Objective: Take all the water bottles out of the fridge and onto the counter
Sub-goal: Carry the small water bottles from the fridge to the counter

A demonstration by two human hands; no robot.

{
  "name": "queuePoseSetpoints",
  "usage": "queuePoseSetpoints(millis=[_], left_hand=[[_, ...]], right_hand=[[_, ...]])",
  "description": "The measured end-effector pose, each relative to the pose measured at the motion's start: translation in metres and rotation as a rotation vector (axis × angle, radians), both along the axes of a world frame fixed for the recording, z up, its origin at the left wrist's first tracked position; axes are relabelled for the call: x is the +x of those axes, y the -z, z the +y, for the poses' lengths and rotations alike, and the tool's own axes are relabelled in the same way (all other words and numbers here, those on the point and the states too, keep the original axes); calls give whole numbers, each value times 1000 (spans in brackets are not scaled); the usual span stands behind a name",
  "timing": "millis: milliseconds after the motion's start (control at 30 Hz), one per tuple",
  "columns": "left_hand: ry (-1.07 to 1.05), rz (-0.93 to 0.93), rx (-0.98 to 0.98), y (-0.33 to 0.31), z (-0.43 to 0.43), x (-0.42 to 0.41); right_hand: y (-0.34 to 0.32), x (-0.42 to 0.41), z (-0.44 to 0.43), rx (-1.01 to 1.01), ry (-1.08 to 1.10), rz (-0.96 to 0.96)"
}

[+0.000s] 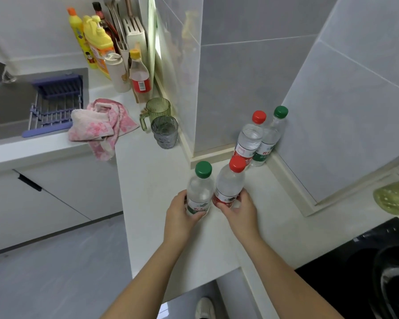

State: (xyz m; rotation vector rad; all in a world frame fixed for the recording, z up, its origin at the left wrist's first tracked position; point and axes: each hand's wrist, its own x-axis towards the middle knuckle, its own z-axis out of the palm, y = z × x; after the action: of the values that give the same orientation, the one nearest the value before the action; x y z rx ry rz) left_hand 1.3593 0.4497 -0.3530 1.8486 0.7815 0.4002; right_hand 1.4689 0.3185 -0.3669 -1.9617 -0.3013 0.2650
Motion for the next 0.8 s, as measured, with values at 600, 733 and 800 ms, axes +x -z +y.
queuePoseSetpoints(millis=[600,733,800], left_hand=[[-153,-14,18,19,19,84],[-166,-6,36,19,24,93],[-171,0,51,18,27,98]], right_hand=[[18,72,39,150,136,-40],[21,80,44,155,138,-29],[22,83,47,153,144,-35]])
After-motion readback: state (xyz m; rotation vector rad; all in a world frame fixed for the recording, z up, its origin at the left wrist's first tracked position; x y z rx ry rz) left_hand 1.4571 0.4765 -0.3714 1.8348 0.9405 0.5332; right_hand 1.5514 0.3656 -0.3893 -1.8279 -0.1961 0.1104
